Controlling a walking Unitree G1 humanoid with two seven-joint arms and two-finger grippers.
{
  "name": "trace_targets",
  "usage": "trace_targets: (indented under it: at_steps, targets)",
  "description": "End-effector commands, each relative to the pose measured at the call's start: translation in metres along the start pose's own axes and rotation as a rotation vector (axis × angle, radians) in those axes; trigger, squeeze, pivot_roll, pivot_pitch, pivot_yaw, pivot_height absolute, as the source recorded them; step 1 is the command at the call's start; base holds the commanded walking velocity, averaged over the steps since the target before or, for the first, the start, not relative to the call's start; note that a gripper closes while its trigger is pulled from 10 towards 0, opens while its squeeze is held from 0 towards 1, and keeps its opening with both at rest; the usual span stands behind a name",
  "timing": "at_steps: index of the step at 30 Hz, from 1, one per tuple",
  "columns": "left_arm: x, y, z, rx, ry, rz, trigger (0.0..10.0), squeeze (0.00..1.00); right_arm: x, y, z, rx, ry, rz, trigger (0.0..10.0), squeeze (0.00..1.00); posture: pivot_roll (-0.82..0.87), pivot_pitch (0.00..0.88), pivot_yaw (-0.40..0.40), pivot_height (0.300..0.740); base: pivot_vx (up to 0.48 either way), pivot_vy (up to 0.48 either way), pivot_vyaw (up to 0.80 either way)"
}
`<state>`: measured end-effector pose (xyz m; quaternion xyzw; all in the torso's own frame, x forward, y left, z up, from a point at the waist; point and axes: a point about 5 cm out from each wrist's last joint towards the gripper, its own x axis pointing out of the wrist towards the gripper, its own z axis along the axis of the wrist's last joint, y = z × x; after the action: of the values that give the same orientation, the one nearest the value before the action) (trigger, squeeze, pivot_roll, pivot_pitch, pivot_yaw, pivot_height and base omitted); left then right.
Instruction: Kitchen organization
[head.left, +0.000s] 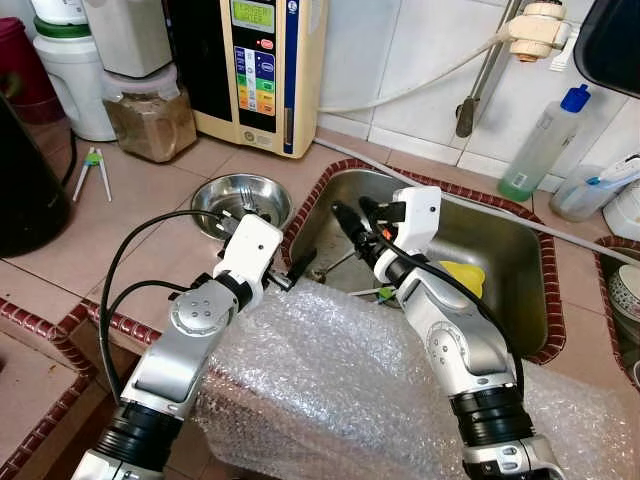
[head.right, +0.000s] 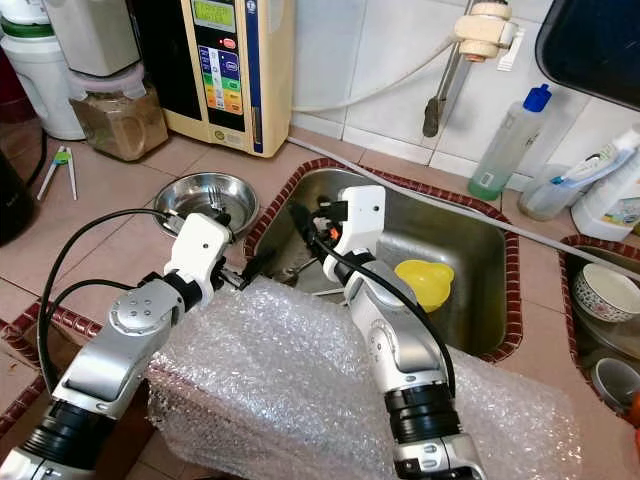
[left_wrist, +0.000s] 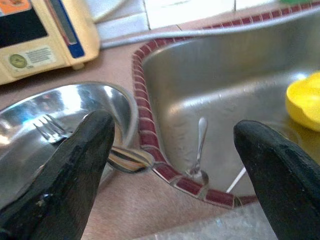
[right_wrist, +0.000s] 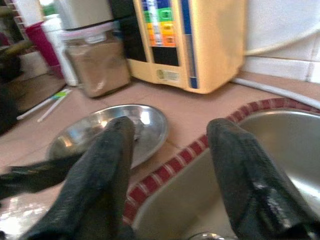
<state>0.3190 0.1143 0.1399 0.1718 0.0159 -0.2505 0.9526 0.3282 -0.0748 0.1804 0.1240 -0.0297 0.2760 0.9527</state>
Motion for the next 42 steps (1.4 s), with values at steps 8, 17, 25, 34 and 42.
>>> trace_targets:
  at_steps: [8,17,25,34,42]
  targets:
    - [0.013,-0.007,-0.011,0.098,0.025,-0.029,10.0,0.00,-0.015,0.020,-0.008,-0.075,0.115,0.143,10.0,1.00,0.10,0.079,-0.079,0.740,0.000,0.000,0.00]
    - [0.024,0.001,-0.009,0.163,0.009,0.032,10.0,0.00,-0.036,0.007,-0.008,-0.153,0.195,0.126,10.0,1.00,0.07,0.077,-0.071,0.740,0.000,0.000,0.00]
    - [0.025,0.008,0.004,0.024,-0.074,0.081,10.0,0.00,-0.043,-0.003,-0.008,-0.168,0.217,0.097,10.0,0.00,0.07,0.075,-0.069,0.740,0.000,0.000,0.00]
    - [-0.002,-0.014,0.019,-0.184,-0.186,-0.045,10.0,0.00,-0.046,0.005,-0.004,-0.210,0.187,0.191,10.0,0.00,0.09,0.079,-0.074,0.740,0.000,0.000,0.00]
    - [-0.022,0.008,0.035,-0.178,-0.308,0.164,10.0,1.00,-0.056,-0.009,-0.001,-0.270,0.147,0.132,10.0,0.00,0.09,0.081,-0.083,0.740,0.000,0.000,0.00]
